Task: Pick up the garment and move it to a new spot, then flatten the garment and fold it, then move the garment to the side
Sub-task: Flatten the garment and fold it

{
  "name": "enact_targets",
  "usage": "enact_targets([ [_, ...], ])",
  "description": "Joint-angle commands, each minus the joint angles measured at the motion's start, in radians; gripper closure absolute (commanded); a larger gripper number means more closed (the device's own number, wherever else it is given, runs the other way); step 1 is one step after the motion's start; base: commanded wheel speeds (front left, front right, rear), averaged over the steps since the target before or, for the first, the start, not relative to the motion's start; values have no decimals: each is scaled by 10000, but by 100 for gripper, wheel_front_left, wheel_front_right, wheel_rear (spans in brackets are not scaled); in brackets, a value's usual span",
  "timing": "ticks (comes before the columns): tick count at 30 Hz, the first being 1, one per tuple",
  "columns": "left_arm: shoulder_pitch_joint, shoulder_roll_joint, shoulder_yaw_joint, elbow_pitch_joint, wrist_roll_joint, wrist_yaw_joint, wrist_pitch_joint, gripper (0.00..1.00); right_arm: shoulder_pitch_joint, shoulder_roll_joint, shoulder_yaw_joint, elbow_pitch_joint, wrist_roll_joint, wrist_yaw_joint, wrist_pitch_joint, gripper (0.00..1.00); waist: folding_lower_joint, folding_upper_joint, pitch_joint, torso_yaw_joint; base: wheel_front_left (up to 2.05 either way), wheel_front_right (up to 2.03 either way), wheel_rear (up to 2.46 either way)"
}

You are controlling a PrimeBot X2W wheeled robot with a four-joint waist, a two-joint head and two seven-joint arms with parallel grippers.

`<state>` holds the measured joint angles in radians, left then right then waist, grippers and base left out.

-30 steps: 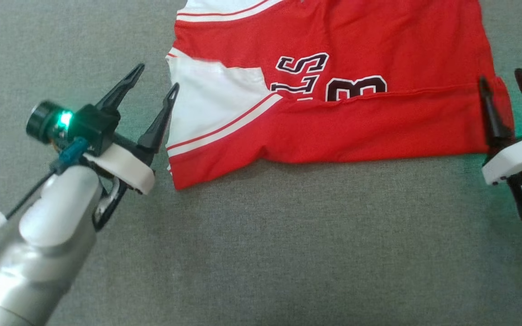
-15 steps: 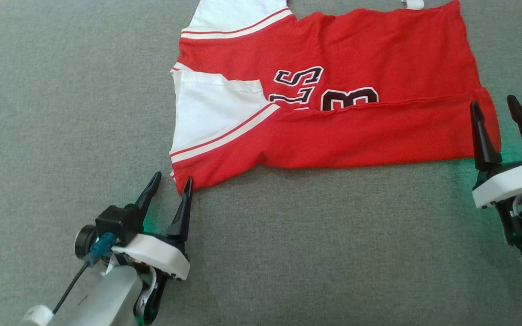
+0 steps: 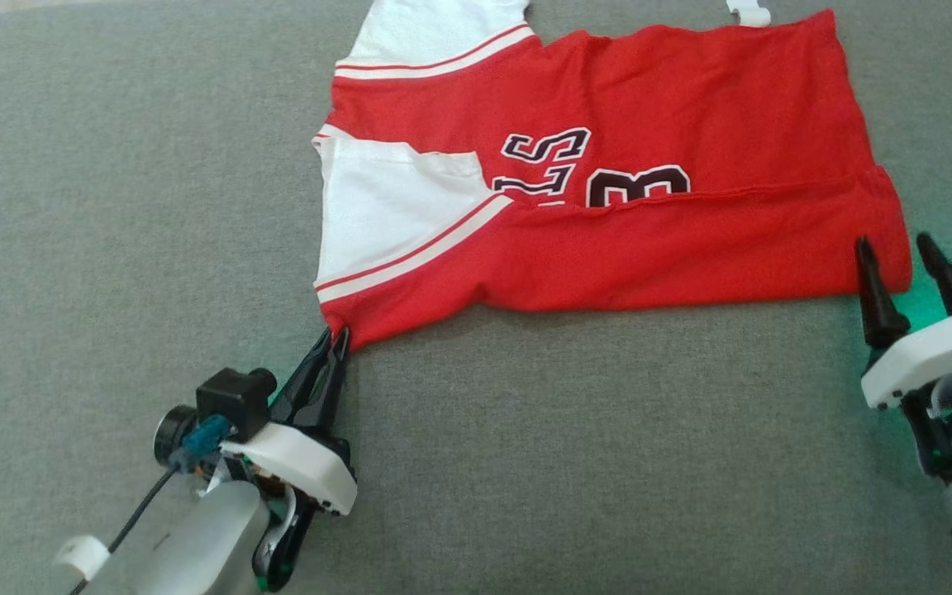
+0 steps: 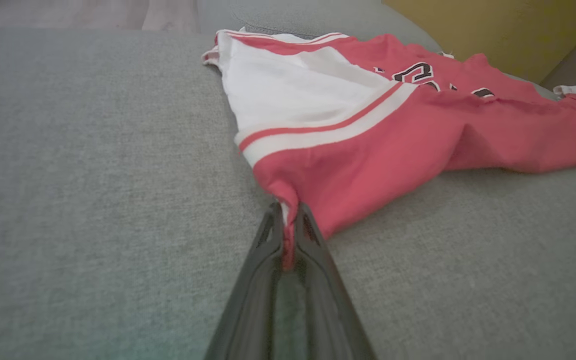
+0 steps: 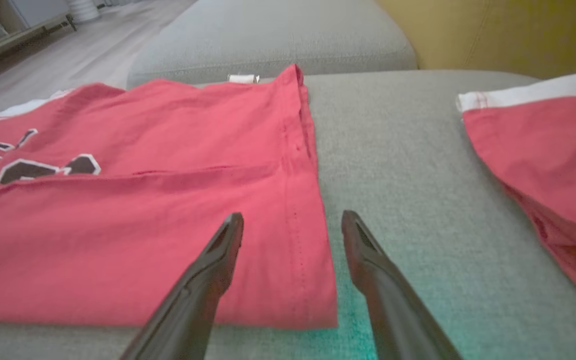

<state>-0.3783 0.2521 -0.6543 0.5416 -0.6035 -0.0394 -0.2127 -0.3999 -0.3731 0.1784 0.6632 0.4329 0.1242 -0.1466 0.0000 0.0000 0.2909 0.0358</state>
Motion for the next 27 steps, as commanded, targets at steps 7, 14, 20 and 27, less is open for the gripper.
enact_targets([
  [7, -307, 802, 236, -642, 419, 187, -173, 100, -306, -101, -46, 805, 32, 65, 1307, 0, 0, 0, 10, 291, 0, 0, 0],
  [14, -206, 1004, 212, -919, 429, 254, -119, 100, -46, -429, 109, 539, 401, 65, 2002, 100, 0, 0, -212, 424, 0, 0, 0],
  [20, 608, 1295, 126, -1449, 287, 414, 55, 100, 760, -1000, 327, -288, 808, 65, 2374, 100, 0, 0, -783, 402, 0, 0, 0],
  [27, 2045, 1828, 17, -2724, 151, 929, 398, 100, 2345, -1777, 391, -1868, 1529, 65, 2457, 100, 0, 0, -1323, 437, 0, 0, 0],
])
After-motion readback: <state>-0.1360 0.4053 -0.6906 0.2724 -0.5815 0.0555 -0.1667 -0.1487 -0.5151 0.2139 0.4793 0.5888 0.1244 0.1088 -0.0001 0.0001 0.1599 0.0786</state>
